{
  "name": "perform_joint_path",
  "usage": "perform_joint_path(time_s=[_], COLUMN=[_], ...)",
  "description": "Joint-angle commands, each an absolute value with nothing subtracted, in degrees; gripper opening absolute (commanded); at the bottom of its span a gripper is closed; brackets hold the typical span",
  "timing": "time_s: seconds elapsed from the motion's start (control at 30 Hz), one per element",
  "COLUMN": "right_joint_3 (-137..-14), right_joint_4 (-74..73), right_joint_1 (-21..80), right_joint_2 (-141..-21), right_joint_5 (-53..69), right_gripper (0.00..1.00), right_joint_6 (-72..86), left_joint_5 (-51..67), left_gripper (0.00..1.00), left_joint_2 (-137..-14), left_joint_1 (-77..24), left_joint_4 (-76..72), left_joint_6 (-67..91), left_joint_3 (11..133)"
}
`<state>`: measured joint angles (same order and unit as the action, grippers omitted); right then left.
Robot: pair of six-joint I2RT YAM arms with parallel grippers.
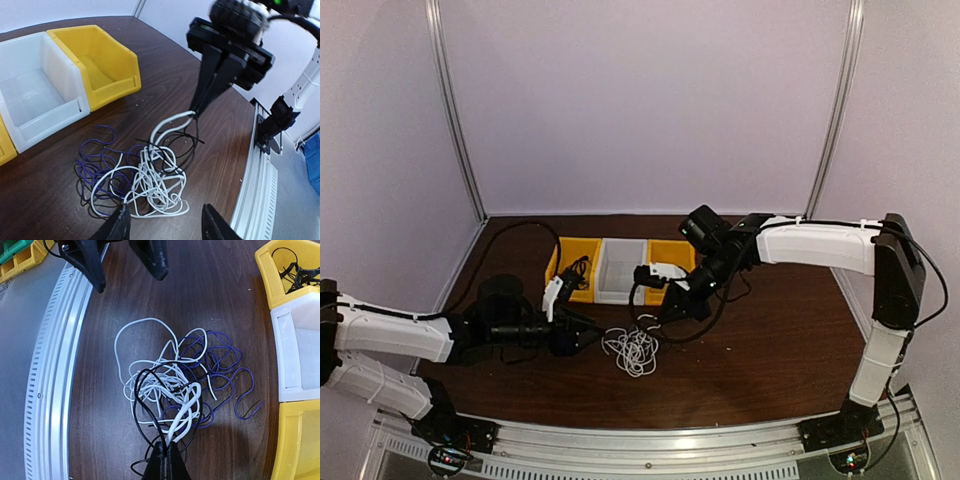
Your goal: Untangle the cables
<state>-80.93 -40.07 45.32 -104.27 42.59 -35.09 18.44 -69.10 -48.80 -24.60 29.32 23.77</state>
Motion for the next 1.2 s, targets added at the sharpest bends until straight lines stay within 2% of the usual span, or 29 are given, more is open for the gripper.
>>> perform_joint_path(time_s=[0.0, 0.17, 0.43, 0.63, 0.73, 0.93, 1.17], right_joint_3=[-79.57, -80.29, -80.27, -80.18, -80.09, -79.98, -80.05], right_joint_4=[-36.85, -36.82, -36.65, -36.55, -36.39, -36.13, -35.95], right_joint_1=[44.43, 44.26, 44.29, 44.19, 44.12, 43.88, 43.77], right_joint_2=[-102.48, -103.34, -103.63, -103.4, -103.44, -103.45, -103.76], right_joint_5=[48.42, 49.94, 51.08, 51.15, 51.22, 51.5, 51.59], right_gripper=[0.01, 0.03, 0.05, 0.06, 0.06, 0.08, 0.09], right_joint_6=[-31.6, -30.73, -29.91, -29.73, -29.79, -29.71, -29.69], left_joint_5=[18.58, 17.07, 17.13, 18.81, 17.7, 17.08, 16.76], left_gripper=[0.47, 0.45, 0.46, 0.43, 0.37, 0.17, 0.06], left_joint_2=[-71.63, -77.23, -84.75, -89.49, -90.16, -89.92, -88.14], left_joint_1=[-52.48, -53.97, -54.55, -55.1, -55.15, -55.19, -55.19], left_joint_4=[-34.05, -35.1, -45.55, -46.7, -46.27, -45.11, -43.84], left_joint_6=[23.97, 21.66, 21.11, 21.93, 22.64, 23.62, 23.75], left_joint_3=[24.1, 28.72, 30.08, 33.21, 33.56, 33.62, 33.49])
